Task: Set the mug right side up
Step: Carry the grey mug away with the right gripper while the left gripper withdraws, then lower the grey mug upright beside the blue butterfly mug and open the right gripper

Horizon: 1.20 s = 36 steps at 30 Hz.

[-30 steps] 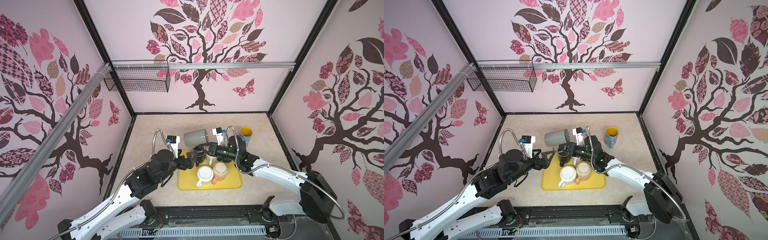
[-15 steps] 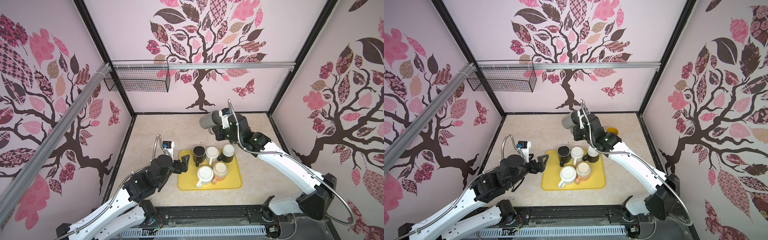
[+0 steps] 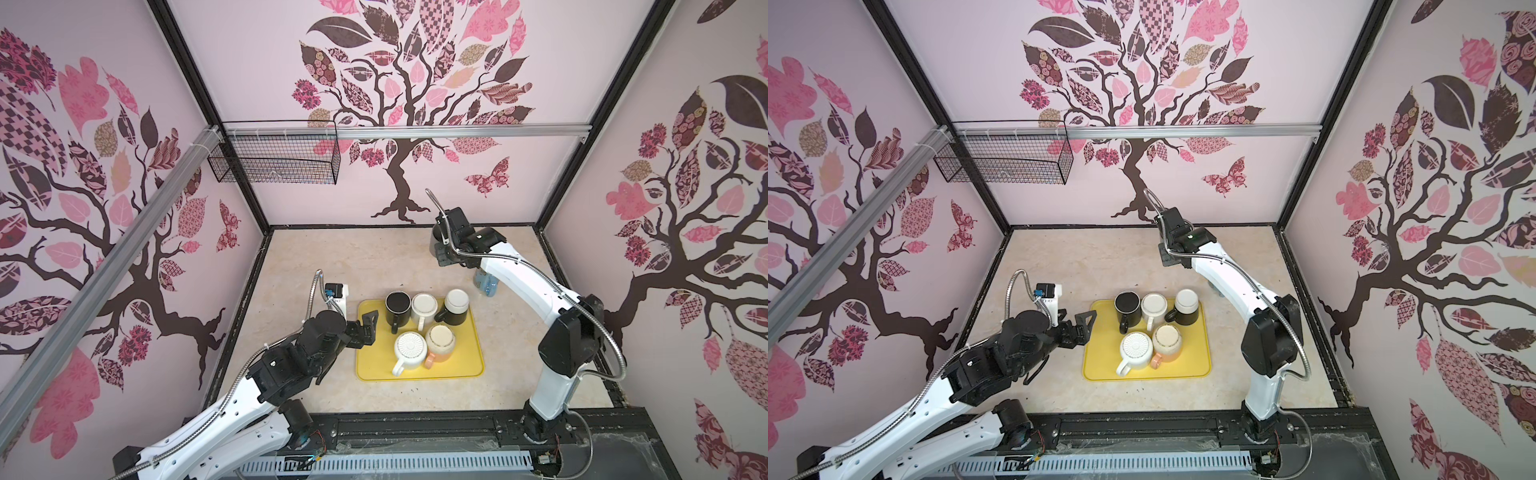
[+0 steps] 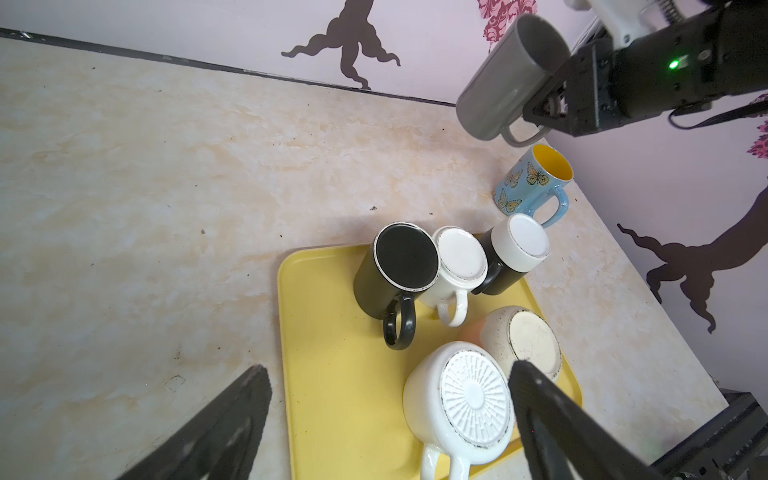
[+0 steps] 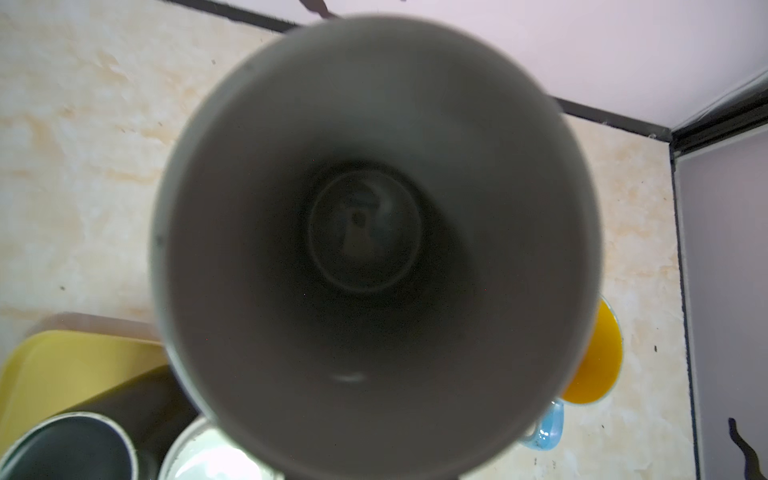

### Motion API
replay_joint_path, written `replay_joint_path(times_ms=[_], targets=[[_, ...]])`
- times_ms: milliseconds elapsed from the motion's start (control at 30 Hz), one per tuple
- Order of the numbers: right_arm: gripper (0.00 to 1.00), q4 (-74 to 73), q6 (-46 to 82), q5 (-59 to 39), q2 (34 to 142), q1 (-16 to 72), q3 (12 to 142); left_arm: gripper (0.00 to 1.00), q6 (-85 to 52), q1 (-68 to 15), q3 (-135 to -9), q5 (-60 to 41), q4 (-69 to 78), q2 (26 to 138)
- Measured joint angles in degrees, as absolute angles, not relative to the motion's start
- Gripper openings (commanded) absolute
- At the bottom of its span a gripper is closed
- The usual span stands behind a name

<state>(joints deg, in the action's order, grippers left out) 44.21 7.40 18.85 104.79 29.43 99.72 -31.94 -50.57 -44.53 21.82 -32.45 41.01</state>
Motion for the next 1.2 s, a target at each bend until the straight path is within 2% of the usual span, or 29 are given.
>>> replay_joint_path(times_ms=[433, 1200], targets=[[0.0, 42.2, 7.4, 15.8, 106.5, 21.4, 93.4, 0.92, -33.0, -50.6, -41.8, 21.7, -32.7, 40.7], [0.0, 37.0, 8.0, 11.7, 106.5, 20.5, 83.7, 0.92, -33.3, -50.6, -40.8, 20.1, -32.6, 41.0]])
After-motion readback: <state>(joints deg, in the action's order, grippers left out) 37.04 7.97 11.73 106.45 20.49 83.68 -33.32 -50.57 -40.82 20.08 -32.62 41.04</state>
